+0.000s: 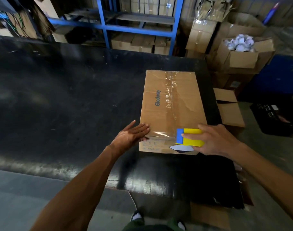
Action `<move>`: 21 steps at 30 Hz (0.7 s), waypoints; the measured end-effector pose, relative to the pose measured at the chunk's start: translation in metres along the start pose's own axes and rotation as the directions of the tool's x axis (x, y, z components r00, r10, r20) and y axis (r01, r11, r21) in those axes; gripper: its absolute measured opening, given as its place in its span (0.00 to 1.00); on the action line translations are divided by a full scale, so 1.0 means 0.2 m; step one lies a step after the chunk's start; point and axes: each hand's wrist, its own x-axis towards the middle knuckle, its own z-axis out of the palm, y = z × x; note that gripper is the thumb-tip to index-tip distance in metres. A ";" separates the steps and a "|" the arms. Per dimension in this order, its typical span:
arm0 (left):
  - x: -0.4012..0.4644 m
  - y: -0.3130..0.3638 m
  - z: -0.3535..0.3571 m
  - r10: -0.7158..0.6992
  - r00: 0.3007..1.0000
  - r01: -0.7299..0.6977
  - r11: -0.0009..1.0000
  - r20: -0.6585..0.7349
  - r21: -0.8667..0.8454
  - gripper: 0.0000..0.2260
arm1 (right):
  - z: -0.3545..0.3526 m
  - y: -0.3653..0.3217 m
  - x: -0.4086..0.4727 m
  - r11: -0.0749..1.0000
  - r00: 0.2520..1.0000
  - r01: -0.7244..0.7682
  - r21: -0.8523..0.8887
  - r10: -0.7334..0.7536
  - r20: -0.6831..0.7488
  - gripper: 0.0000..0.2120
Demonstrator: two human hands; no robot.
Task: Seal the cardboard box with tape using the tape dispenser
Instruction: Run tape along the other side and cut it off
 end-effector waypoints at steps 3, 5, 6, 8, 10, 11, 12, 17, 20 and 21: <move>0.02 0.01 0.01 0.010 1.000 -0.010 1.000 0.003 0.023 0.22 | 0.05 0.09 -0.04 1.000 0.999 0.025 0.002 -0.025 -0.042 0.31; 0.03 0.02 0.01 0.005 1.000 -0.006 0.999 0.009 0.042 0.23 | 0.02 0.10 -0.01 0.999 0.999 0.047 -0.011 -0.047 0.009 0.29; 0.03 0.03 0.00 -0.001 1.000 0.001 0.998 0.009 0.056 0.22 | 0.03 0.10 -0.01 0.999 0.999 0.036 -0.010 -0.035 0.038 0.28; 0.06 0.09 -0.03 -0.015 1.000 0.015 0.995 -0.001 0.103 0.23 | 0.03 0.11 0.00 1.000 0.998 0.013 0.002 -0.013 0.059 0.27; 0.14 0.18 -0.04 0.003 1.000 0.000 0.990 -0.020 0.144 0.27 | 0.03 0.11 0.00 1.000 0.998 0.000 0.016 -0.001 0.057 0.27; 0.20 0.24 -0.03 0.032 0.999 -0.028 0.989 -0.019 0.147 0.28 | 0.04 0.11 0.00 1.000 0.999 -0.003 0.022 0.002 0.052 0.27; 0.27 0.29 -0.01 0.062 0.998 -0.062 0.986 0.005 0.152 0.29 | 0.05 0.11 0.00 0.999 0.999 -0.004 0.033 0.002 0.047 0.27; 0.43 0.37 0.17 0.069 0.981 -0.107 0.972 0.183 0.207 0.25 | 0.08 0.14 0.01 0.997 1.000 -0.002 0.073 0.001 0.018 0.27; 0.41 0.36 0.21 0.051 0.978 -0.095 0.973 0.202 0.212 0.24 | 0.09 0.15 0.03 0.997 1.000 0.008 0.074 -0.009 0.011 0.26; 0.41 0.36 0.20 0.055 0.978 -0.099 0.972 0.203 0.213 0.24 | 0.09 0.16 0.03 0.997 1.000 0.010 0.077 -0.011 0.012 0.26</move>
